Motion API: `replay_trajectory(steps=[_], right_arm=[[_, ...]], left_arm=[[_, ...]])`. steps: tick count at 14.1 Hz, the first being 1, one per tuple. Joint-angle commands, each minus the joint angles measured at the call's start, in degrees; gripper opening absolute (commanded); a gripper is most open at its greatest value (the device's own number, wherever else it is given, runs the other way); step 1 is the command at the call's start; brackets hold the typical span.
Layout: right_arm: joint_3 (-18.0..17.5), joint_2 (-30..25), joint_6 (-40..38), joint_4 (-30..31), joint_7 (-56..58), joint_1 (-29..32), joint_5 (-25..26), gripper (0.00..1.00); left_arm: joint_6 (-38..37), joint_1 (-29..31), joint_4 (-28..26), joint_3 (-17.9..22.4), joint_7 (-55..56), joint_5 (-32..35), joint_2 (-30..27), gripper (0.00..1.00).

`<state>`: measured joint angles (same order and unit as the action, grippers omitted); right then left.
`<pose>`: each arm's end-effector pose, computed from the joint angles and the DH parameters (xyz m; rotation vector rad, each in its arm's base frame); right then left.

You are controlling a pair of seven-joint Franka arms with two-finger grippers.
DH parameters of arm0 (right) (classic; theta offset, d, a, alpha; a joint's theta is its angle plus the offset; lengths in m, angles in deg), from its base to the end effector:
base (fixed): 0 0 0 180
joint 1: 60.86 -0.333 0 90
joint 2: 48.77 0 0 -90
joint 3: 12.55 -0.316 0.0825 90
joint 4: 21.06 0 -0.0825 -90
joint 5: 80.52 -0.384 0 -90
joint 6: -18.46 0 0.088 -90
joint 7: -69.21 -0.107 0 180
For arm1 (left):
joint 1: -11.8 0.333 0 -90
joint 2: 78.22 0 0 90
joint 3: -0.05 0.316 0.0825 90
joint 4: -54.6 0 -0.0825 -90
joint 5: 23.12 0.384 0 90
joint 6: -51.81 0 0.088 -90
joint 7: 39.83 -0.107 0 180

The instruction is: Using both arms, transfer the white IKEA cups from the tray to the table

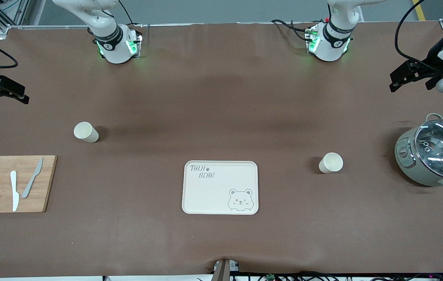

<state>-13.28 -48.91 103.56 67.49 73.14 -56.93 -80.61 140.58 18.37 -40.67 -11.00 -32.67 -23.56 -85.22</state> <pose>0.5441 -0.0302 0.6304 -3.1351 -0.0201 0.0903 0.5122 -0.0475 0.6433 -3.1257 -0.0749 -0.0125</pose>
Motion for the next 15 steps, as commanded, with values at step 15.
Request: replay_trajectory(steps=[15], right_arm=[[-0.33,-1.44,0.32,1.45,0.29,1.25,-0.7,1.0]], left_arm=[[-1.93,-0.15,3.33,-0.55,0.13,-0.62,2.87,1.0]])
